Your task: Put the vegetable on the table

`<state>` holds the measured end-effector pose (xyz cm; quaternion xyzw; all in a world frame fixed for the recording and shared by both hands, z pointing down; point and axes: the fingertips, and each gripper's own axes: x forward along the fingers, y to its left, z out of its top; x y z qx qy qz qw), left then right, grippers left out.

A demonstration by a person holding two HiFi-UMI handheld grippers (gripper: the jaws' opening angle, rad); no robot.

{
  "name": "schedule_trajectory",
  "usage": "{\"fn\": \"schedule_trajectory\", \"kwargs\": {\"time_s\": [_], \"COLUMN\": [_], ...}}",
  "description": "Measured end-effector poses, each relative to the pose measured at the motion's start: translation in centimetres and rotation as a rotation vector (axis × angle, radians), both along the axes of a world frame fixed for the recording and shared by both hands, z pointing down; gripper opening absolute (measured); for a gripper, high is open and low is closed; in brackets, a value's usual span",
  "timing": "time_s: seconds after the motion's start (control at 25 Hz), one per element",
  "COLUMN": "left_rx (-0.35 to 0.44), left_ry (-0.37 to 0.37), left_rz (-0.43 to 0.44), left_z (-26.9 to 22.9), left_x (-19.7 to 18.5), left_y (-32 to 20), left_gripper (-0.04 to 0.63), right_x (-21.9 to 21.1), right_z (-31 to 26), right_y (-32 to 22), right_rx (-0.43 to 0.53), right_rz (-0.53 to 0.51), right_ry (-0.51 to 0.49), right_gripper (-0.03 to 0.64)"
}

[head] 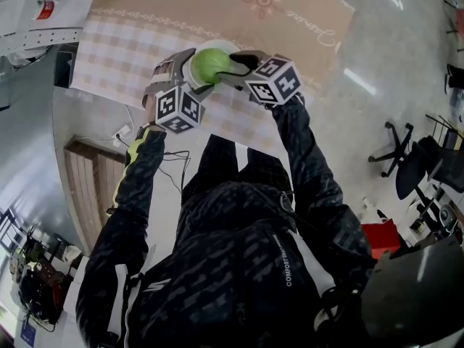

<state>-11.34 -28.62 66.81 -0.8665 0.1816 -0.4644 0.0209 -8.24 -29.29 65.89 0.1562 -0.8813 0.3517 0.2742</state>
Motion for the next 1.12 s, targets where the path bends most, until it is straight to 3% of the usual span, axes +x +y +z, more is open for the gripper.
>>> {"fn": "schedule_trajectory", "kwargs": {"time_s": [0.24, 0.4, 0.44, 0.52, 0.56, 0.68, 0.76, 0.88, 0.96, 1.12], "left_rx": [-0.018, -0.032, -0.018, 0.026, 0.045, 0.063, 0.081, 0.12, 0.147, 0.16], "left_ry": [0.037, 0.084, 0.09, 0.093, 0.096, 0.116, 0.121, 0.118, 0.124, 0.176], "left_rz": [-0.044, -0.075, -0.079, -0.086, -0.092, -0.125, -0.148, -0.171, -0.189, -0.245], "left_z": [-0.6, -1.6, -2.0, -3.0, -3.4, -4.0, -4.5, -5.2, -5.8, -6.7], "left_x": [-0.4, -0.2, -0.2, -0.3, -0.3, -0.3, -0.3, -0.5, -0.7, -0.8], "left_y": [0.4, 0.7, 0.7, 0.7, 0.6, 0.7, 0.5, 0.5, 0.5, 0.6], "left_gripper": [0.453, 0.451, 0.429, 0.226, 0.187, 0.167, 0.117, 0.071, -0.002, -0.002], "right_x": [0.1, 0.1, 0.2, 0.3, 0.4, 0.1, -0.1, 0.1, 0.5, 0.3], "right_z": [-0.2, -0.7, -0.9, -1.5, -1.8, -2.7, -3.2, -3.7, -4.1, -5.4], "right_y": [0.0, 0.5, 0.5, 0.3, 0.2, 0.5, 0.7, 1.0, 1.0, 1.5], "right_rx": [0.05, 0.088, 0.102, 0.143, 0.161, 0.173, 0.182, 0.197, 0.216, 0.231], "right_rz": [0.01, -0.005, -0.004, 0.006, 0.008, -0.007, -0.031, -0.032, -0.01, -0.01], "right_ry": [0.034, 0.062, 0.074, 0.098, 0.104, 0.096, 0.091, 0.093, 0.096, 0.061], "right_gripper": [0.261, 0.219, 0.219, 0.187, 0.184, 0.184, 0.179, 0.14, 0.083, 0.051]}}
